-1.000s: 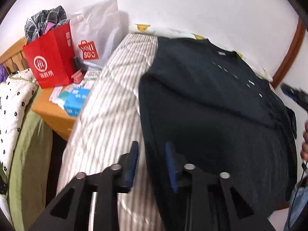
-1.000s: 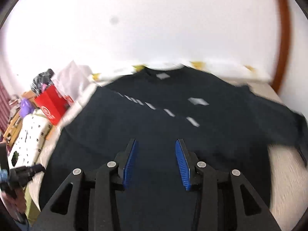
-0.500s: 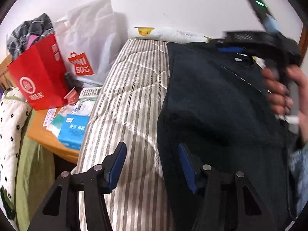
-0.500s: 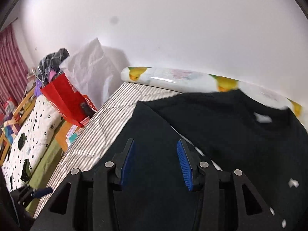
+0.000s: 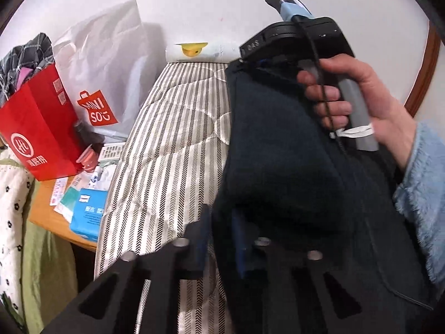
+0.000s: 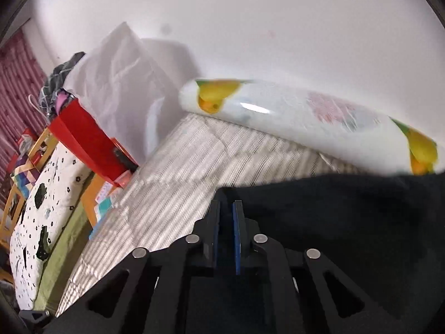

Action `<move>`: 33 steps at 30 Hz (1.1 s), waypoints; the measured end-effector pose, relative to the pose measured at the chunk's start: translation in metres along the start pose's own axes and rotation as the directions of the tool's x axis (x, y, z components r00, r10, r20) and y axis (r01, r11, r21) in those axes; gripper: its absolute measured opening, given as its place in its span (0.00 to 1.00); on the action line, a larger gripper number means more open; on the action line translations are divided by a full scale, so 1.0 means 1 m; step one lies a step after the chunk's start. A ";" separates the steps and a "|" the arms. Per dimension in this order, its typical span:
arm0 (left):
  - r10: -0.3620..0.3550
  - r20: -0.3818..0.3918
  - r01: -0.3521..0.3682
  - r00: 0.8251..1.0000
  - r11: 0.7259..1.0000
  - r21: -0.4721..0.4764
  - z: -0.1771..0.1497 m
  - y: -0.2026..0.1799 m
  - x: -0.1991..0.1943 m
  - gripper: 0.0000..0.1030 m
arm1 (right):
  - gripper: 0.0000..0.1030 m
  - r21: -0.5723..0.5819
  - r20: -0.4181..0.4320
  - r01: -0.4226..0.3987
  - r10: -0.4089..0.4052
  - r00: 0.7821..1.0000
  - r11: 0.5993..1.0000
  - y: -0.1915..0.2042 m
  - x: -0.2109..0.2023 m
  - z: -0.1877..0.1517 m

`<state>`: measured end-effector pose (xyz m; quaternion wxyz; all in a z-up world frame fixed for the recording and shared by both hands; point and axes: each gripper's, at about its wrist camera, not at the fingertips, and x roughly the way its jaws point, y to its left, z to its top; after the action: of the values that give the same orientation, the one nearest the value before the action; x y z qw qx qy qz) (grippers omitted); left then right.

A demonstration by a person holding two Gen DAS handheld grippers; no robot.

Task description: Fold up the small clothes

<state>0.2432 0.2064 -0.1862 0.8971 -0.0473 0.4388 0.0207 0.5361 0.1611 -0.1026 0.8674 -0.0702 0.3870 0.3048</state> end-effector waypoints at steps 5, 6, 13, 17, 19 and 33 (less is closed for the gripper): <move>-0.007 -0.008 0.007 1.000 1.000 -0.014 -0.001 0.005 0.002 0.09 | 0.07 -0.009 0.005 -0.024 0.024 1.000 1.000 0.008 0.019 0.012; -0.009 -0.007 0.009 1.000 1.000 -0.020 -0.001 0.005 0.003 0.09 | 0.07 -0.012 -0.001 -0.017 0.017 1.000 1.000 0.009 0.025 0.011; -0.005 -0.022 0.004 1.000 0.999 -0.041 0.000 0.007 0.002 0.15 | 0.29 0.079 0.016 -0.070 0.069 0.997 0.994 -0.005 0.013 0.008; -0.008 -0.033 0.005 0.999 0.997 -0.078 -0.001 0.011 -0.005 0.20 | 0.35 0.045 0.027 0.031 -0.033 0.999 0.999 -0.015 -0.038 -0.012; -0.005 -0.033 0.002 0.999 0.995 -0.097 -0.002 0.011 -0.012 0.20 | 0.35 0.014 0.027 0.096 -0.096 0.995 0.995 -0.024 -0.069 -0.037; -0.008 0.045 0.012 0.999 0.996 -0.083 -0.009 -0.049 -0.078 0.59 | 0.37 0.236 -0.061 0.446 -0.445 0.893 0.863 -0.153 -0.269 -0.270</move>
<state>0.1925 0.1573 -0.1272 0.9040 -0.0865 0.4172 0.0354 0.3166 -0.1863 -0.1144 0.9153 -0.0515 0.3968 0.0462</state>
